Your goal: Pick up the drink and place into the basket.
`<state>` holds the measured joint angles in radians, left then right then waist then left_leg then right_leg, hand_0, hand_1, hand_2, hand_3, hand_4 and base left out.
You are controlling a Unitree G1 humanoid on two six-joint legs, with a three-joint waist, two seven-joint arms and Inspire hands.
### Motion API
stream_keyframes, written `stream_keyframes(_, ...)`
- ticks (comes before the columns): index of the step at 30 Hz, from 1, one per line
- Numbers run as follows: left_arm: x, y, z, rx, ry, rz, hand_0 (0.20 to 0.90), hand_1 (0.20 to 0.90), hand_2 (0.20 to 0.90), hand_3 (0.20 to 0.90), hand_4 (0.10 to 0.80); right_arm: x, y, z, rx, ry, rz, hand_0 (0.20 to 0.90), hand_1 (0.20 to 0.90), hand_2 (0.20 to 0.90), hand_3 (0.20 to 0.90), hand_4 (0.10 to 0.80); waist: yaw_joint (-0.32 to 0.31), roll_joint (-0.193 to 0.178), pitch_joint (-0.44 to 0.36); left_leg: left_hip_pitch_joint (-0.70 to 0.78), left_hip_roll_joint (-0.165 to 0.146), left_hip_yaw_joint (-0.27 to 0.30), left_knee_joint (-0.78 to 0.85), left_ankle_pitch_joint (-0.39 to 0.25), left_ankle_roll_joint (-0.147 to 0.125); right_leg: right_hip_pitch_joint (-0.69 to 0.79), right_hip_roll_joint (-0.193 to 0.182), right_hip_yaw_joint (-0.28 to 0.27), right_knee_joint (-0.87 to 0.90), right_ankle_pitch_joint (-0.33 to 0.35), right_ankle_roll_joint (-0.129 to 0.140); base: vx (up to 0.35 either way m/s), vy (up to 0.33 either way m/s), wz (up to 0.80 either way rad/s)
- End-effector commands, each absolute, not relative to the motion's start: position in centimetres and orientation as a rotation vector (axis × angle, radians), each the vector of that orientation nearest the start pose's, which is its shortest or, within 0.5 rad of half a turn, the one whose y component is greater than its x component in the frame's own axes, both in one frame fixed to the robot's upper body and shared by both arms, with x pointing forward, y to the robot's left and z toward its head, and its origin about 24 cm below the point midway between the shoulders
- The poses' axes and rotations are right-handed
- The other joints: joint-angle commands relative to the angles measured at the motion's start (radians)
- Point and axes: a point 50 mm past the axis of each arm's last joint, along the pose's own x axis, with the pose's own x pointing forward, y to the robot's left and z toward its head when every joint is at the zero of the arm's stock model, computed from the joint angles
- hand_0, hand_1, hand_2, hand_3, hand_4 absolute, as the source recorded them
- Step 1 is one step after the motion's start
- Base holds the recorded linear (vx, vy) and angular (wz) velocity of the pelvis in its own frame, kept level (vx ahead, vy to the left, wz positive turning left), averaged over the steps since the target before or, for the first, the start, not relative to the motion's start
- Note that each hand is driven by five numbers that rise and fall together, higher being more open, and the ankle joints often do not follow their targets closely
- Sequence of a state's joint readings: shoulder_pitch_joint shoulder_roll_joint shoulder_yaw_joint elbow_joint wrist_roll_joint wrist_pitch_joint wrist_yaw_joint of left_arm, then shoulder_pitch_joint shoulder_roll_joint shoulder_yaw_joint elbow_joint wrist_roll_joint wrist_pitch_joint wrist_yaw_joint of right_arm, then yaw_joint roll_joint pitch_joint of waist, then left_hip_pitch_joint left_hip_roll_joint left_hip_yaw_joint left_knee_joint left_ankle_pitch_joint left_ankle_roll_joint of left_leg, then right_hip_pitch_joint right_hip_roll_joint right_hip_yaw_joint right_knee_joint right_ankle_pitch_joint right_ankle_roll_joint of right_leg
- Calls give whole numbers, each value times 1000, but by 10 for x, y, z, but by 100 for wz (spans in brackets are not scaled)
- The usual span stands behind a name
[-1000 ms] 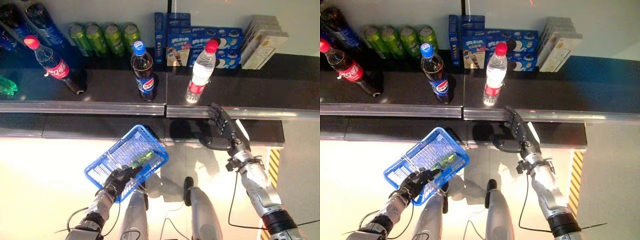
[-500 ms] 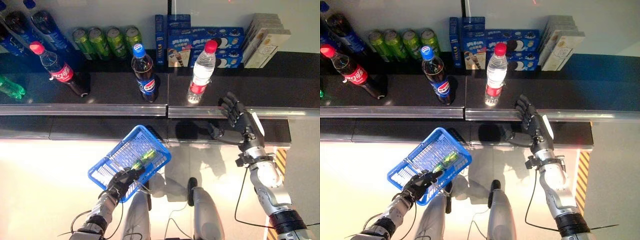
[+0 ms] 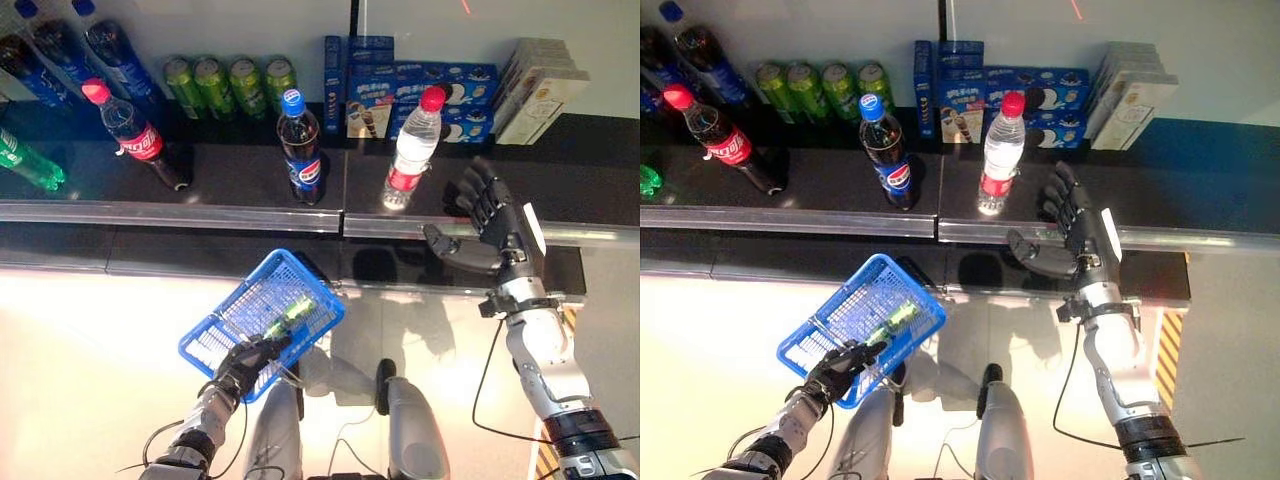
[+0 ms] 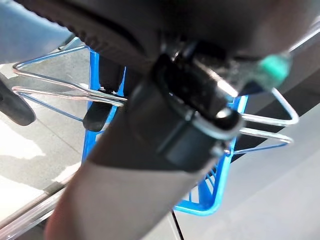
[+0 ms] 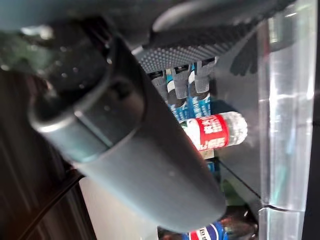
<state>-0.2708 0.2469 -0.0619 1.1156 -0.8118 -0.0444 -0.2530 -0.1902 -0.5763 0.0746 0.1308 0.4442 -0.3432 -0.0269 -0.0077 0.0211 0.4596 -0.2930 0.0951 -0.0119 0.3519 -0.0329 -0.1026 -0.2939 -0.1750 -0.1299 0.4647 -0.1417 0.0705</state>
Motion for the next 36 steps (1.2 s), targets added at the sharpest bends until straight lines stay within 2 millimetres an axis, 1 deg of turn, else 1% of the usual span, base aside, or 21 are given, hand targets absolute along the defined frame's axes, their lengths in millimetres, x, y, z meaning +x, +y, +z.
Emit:
stream_keyframes(1,143,245,-135,-442,910,167,300,300,300,200,100,278,-241,195,-102,-722,29,900,900,900,900,800,21,-24,-62,-11,19,-4,80,8,-2,80,-25,8,-93,55,27,85,-14,4)
stream_keyframes(6,136,245,-137,-422,943,152,300,300,300,200,100,282,-242,193,-94,-692,25,900,900,900,900,800,36,-22,-64,-3,20,-6,92,19,-6,113,-29,-2,-99,58,28,76,-15,8)
stream_keyframes(11,128,246,-140,-405,980,144,300,300,300,200,100,286,-245,185,-77,-640,11,900,900,900,900,800,48,-20,-68,20,20,-5,97,26,-9,155,-31,-11,-106,62,30,113,-11,8)
stream_keyframes(12,121,246,-142,-396,999,139,300,300,300,200,100,288,-247,181,-65,-609,9,900,900,900,900,800,53,-18,-72,32,18,-5,95,29,-11,173,-31,-14,-112,65,31,121,-3,6)
stream_keyframes(15,116,247,-143,-385,1020,137,300,300,300,200,100,290,-250,177,-54,-579,2,900,900,900,900,800,59,-17,-77,47,18,-5,93,33,-13,195,-32,-18,-118,68,33,124,-3,8)
stream_keyframes(19,101,250,-147,-358,1073,128,300,300,300,200,100,293,-256,166,-38,-520,-11,900,900,900,900,800,73,-16,-94,79,14,-3,88,35,-14,240,-34,-26,-128,75,37,167,-3,12)
stream_keyframes(20,95,251,-148,-347,1097,124,300,300,300,200,100,295,-258,161,-43,-488,-24,900,900,900,900,800,80,-14,-104,96,12,-3,81,35,-15,259,-35,-31,-135,78,39,209,4,8)
stream_keyframes(24,80,253,-151,-322,1149,114,300,300,300,200,100,297,-265,147,-49,-401,-41,900,900,900,900,800,95,-13,-122,136,9,-2,65,34,-15,295,-36,-39,-141,85,46,182,0,4)
stream_keyframes(31,61,257,-153,-297,1205,111,300,300,300,200,100,300,-274,130,-44,-300,-68,900,900,900,900,800,109,-9,-138,190,2,-5,35,34,-15,332,-33,-45,-146,92,54,123,3,5)
stream_keyframes(36,57,260,-153,-287,1220,106,300,300,300,200,100,301,-274,126,-56,-275,-75,900,900,900,900,800,113,-6,-141,208,-1,-9,22,35,-15,338,-32,-49,-143,93,59,47,-1,8)
